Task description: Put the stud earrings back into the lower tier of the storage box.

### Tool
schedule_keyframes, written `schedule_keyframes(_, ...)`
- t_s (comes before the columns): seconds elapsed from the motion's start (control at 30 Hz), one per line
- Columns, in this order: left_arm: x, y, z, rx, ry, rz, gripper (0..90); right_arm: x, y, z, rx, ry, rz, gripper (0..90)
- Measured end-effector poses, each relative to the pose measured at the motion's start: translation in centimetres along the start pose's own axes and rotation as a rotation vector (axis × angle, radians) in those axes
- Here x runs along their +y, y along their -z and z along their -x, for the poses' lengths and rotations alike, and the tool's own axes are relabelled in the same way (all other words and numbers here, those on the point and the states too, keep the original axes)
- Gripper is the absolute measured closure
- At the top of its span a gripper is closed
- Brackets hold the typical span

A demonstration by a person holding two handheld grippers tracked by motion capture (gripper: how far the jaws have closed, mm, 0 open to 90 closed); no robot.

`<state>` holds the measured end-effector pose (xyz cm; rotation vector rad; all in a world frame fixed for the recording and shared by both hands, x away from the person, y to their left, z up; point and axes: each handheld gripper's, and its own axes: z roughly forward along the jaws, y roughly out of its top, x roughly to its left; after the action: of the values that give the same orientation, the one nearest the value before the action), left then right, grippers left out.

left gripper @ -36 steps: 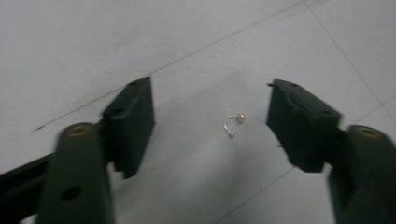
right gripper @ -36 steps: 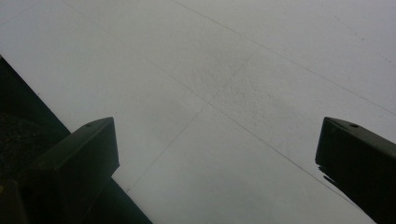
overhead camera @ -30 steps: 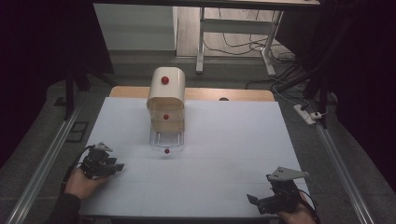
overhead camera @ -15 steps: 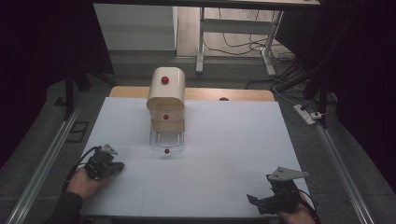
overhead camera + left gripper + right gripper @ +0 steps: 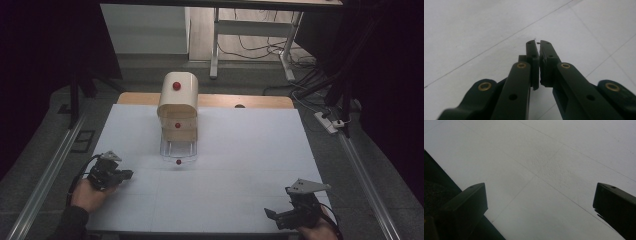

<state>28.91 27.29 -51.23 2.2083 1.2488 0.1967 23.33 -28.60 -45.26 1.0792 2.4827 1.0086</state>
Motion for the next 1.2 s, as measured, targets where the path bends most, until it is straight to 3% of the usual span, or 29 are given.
schedule_keyframes(0.53,2.6,1.5,3.0,-0.058,-0.029,0.148,86.0,0.0,0.0,0.1,0.0,-0.01,-0.004,0.0)
schedule_keyframes(1.2,6.6,1.6,4.9,-0.086,-0.041,0.235,85.9,0.0,-0.1,0.2,0.005,-0.014,-0.002,0.0)
